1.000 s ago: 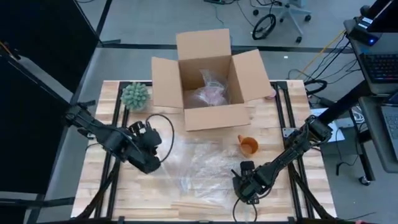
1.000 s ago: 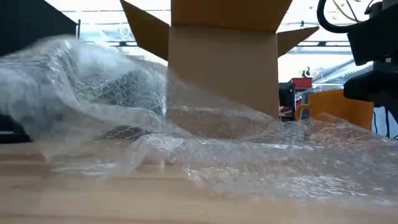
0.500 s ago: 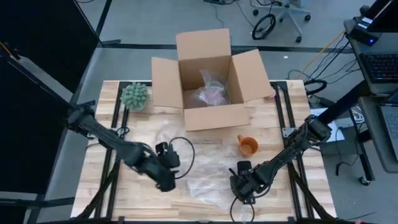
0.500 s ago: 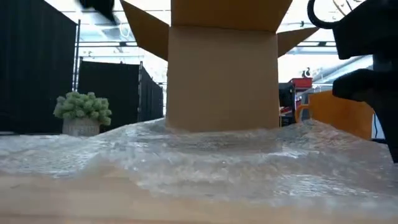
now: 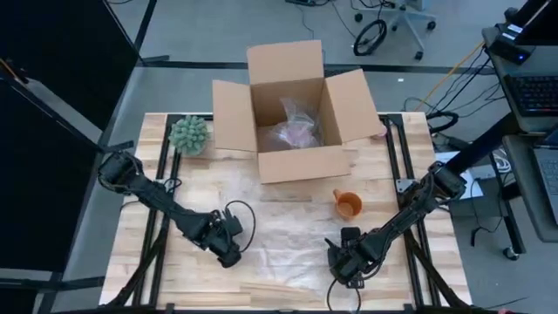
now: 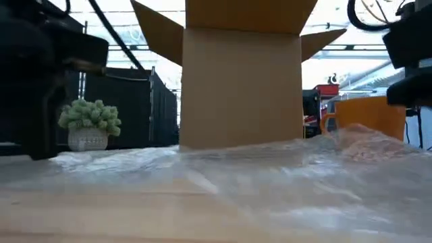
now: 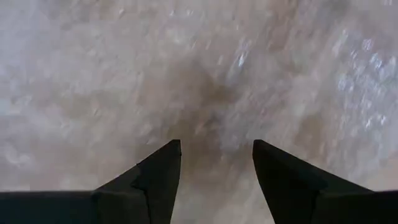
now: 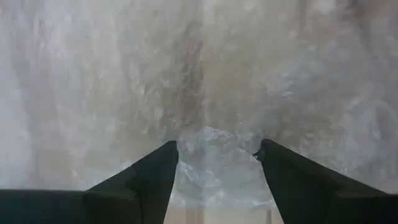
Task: Wrap mug
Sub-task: Prepare the left bubble wrap
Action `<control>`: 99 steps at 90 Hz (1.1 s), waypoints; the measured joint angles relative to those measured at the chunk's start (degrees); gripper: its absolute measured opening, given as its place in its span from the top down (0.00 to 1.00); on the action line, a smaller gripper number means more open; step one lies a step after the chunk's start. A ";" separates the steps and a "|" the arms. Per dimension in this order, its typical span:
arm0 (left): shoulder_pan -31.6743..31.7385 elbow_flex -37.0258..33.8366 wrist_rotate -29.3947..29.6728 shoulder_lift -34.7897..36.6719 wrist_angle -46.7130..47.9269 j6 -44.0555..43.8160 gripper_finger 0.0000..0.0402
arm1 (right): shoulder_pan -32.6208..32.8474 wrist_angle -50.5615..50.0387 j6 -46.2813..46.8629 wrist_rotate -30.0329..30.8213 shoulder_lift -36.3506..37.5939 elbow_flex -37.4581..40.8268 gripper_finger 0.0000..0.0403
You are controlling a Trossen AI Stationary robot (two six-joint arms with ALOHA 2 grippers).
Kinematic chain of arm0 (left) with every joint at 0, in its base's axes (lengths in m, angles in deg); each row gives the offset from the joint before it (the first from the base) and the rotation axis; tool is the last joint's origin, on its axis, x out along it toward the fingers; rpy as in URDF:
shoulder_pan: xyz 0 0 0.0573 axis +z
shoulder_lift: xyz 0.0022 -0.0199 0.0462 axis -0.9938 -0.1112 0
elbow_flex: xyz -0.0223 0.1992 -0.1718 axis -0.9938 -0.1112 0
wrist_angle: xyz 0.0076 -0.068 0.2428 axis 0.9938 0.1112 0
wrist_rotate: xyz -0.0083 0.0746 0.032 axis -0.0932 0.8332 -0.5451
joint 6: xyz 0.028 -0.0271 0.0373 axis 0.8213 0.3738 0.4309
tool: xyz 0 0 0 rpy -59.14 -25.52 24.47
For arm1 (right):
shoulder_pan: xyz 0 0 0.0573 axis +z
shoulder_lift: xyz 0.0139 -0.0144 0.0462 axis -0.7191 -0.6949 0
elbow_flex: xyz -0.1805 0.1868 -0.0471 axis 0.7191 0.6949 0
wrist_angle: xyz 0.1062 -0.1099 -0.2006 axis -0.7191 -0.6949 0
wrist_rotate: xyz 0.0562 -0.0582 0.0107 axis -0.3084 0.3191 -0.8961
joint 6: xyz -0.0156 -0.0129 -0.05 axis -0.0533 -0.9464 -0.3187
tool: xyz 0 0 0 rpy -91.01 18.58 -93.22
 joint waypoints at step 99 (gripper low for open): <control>-3.25 7.18 13.72 4.04 -1.66 9.37 0.53 | -29.69 -15.25 2.95 12.43 29.70 13.44 0.46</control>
